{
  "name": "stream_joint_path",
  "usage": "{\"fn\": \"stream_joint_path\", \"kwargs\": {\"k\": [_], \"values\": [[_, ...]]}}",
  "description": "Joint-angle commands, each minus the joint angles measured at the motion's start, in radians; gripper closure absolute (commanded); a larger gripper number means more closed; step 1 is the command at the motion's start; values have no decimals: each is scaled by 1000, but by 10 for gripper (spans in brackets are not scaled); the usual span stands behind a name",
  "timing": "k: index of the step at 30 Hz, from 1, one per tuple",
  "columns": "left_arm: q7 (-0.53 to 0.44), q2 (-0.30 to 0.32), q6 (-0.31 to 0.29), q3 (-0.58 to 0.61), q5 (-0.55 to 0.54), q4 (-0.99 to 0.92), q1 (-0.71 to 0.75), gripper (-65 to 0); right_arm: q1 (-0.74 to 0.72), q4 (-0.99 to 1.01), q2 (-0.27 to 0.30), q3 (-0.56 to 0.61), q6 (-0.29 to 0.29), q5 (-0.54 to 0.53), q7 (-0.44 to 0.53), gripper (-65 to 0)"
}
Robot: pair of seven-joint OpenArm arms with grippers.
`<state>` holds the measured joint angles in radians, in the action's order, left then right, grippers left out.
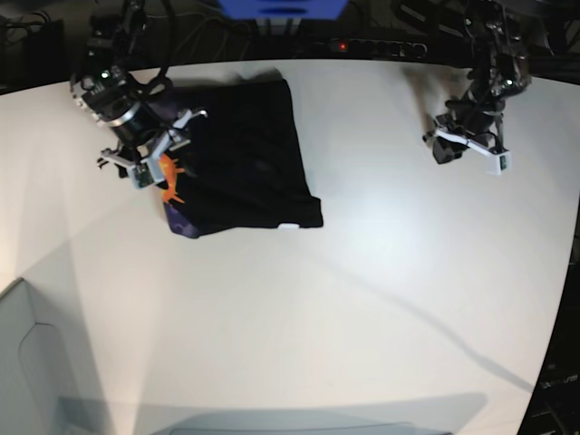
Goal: Fold the T-shirt properly
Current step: 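Release the bundle and pull the right gripper back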
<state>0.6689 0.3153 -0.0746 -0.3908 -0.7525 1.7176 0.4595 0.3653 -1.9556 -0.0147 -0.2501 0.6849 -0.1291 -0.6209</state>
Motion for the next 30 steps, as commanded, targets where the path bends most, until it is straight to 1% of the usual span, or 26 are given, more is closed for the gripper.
{"fn": "stream_joint_path", "kwargs": {"k": [1, 4, 6, 10, 15, 17, 19, 24, 30], "values": [[-19, 12, -8, -10, -8, 20, 0, -119, 2, -3, 6, 2, 13, -11, 26, -331], [-19, 12, -8, -10, -8, 20, 0, -119, 19, 37, 2, 33, 13, -11, 26, -329], [-19, 12, -8, -10, -8, 20, 0, -119, 33, 49, 2, 57, 13, -11, 26, -308], [-19, 12, -8, -12, -8, 20, 0, -119, 67, 45, 3, 142, 13, -11, 26, -262], [-19, 12, -8, -12, -8, 20, 5, -119, 103, 42, 8, 265, 13, -11, 26, -258], [-19, 12, -8, -12, -8, 20, 6, -119, 110, 42, 31, 317, 13, -11, 26, -256], [-19, 12, -8, -12, -8, 20, 6, -119, 110, 42, 42, 361, 13, -10, 26, -255], [-19, 12, -8, -12, -8, 20, 8, -119, 108, 6, 52, 357, 13, -10, 26, -256], [-19, 11, -8, -6, -9, 37, 6, -120, 71, -32, 42, 225, 13, -10, 26, -260]]}}
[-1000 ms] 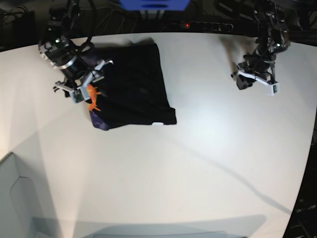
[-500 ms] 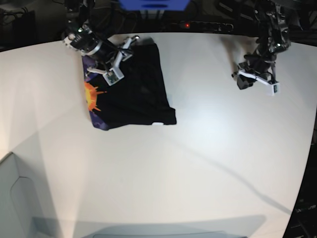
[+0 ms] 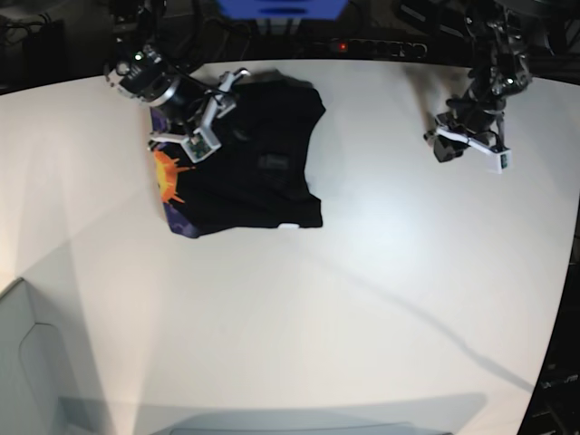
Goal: Fold the T-shirt properly
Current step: 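Release the bundle and pull the right gripper back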
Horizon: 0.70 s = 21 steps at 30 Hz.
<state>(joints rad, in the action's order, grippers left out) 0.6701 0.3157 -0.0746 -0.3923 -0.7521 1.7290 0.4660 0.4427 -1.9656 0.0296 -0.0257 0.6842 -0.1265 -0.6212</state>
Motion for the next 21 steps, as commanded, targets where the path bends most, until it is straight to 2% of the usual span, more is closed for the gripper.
{"fn": "stream_joint_path", "kwargs": {"k": [1, 5, 11, 13, 17, 21], "values": [[-20, 3, -8, -4, -11, 36, 0, -120, -14, -22, -7, -20, 14, -12, 24, -260], [-20, -46, -8, -9, -11, 96, 1, -122, -35, -25, -9, -116, 14, -12, 17, -267], [-20, -88, -8, 17, -11, 128, -5, -128, -80, -24, -70, -297, 14, -12, 16, -350], [-20, -97, -6, 26, -11, 128, -6, -164, -87, -22, -93, -343, 14, -12, 16, -373], [-20, -120, -8, 69, -11, 128, -6, -293, -89, -24, -93, -356, 14, -12, 16, -382], [-22, -122, -8, 123, -8, 124, -6, -316, -48, -22, -98, -348, 14, -12, 16, -383]]}}
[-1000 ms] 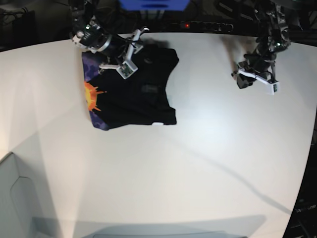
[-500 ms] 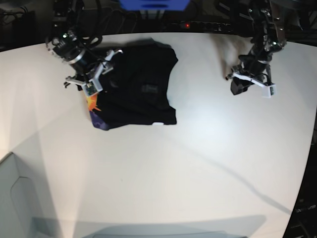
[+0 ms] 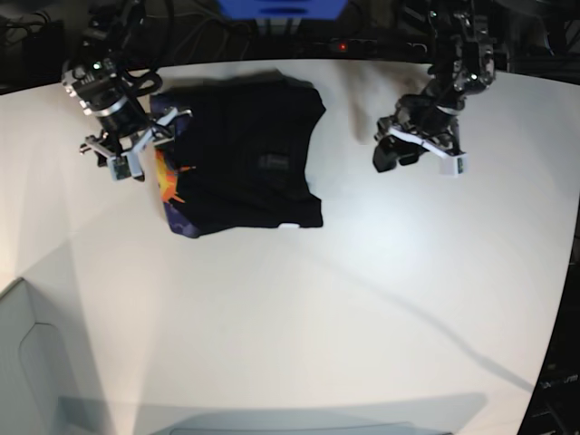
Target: Fold the T-shirt properly
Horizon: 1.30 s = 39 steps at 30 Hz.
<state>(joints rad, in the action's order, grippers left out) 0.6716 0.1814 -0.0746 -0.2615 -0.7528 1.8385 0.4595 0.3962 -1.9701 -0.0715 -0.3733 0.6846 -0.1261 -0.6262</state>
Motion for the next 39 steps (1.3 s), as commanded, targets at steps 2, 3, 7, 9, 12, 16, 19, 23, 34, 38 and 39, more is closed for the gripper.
{"fn": "stream_joint_path", "kwargs": {"k": [2, 3, 7, 9, 12, 16, 19, 23, 34, 38, 39], "values": [[-23, 5, -8, -2, -7, 10, -1, -318, 7, -13, 2, 18, 14, -13, 21, -383], [-23, 5, -6, 0, -7, 8, -3, -319, 7, -11, 2, 27, 14, -13, 21, -383], [-23, 7, -1, 24, -7, 8, -28, -319, -3, 10, 2, 38, 14, -11, 30, -383], [-23, 7, -1, 23, -7, 8, -28, -319, -27, 25, 5, 38, 14, -11, 29, -383], [-23, 7, -1, 23, -7, 8, -29, -319, -55, 68, 8, 32, 14, -10, 29, -381], [-23, 7, -1, 21, -7, 8, -29, -319, -89, 134, 31, 30, 14, -10, 30, -377], [-23, 8, -3, 17, -7, 8, -26, -319, -92, 168, 43, 30, 14, -11, 30, -312], [-23, 11, -3, 17, -7, 10, -26, -319, -90, 157, 43, 30, 14, -13, 30, -119], [-23, 16, -3, 20, -7, 17, -28, -319, -73, 48, 74, 30, 14, -11, 21, -38], [-23, 16, -6, 17, -7, 17, -28, -319, -95, 107, 86, 27, 14, -13, 21, -92], [-23, 16, -6, 17, -7, 17, -26, -319, -102, 122, 86, 17, 14, -13, 21, -111]]}}
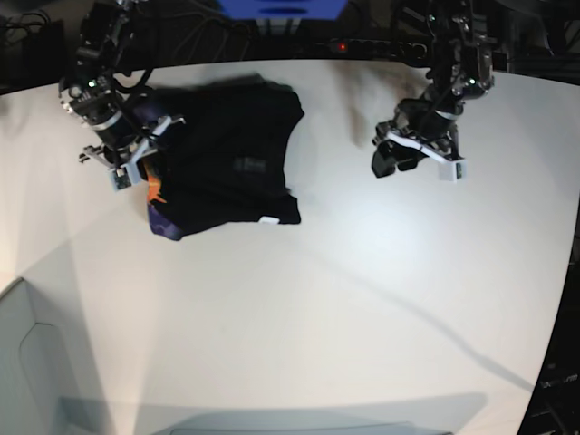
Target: Fold the T-shirt properly
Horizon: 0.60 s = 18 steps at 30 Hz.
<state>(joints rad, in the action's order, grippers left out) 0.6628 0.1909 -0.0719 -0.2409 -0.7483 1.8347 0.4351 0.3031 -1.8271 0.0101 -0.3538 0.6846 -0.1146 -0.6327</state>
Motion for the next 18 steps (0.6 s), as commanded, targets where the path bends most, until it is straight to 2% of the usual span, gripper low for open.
{"fn": "stream_joint_path", "kwargs": {"k": [1, 5, 8, 13, 18], "values": [[-15, 6, -9, -4, -12, 21, -2, -319, -18, -4, 4, -23, 14, -24, 27, -137], [-15, 6, -10, -5, -10, 20, 3, -319, -28, 22, 0, -66, 14, -24, 27, -256], [-15, 6, -10, -5, -10, 12, 5, -320, -20, -33, -5, -115, 14, -26, 27, -329], [-15, 6, -10, -1, -12, 10, 5, -320, 6, -121, -49, -173, 14, -26, 27, -344], [-15, 6, -10, -7, -12, 12, 5, -320, 66, -141, -60, -172, 14, -26, 27, -344]]}}
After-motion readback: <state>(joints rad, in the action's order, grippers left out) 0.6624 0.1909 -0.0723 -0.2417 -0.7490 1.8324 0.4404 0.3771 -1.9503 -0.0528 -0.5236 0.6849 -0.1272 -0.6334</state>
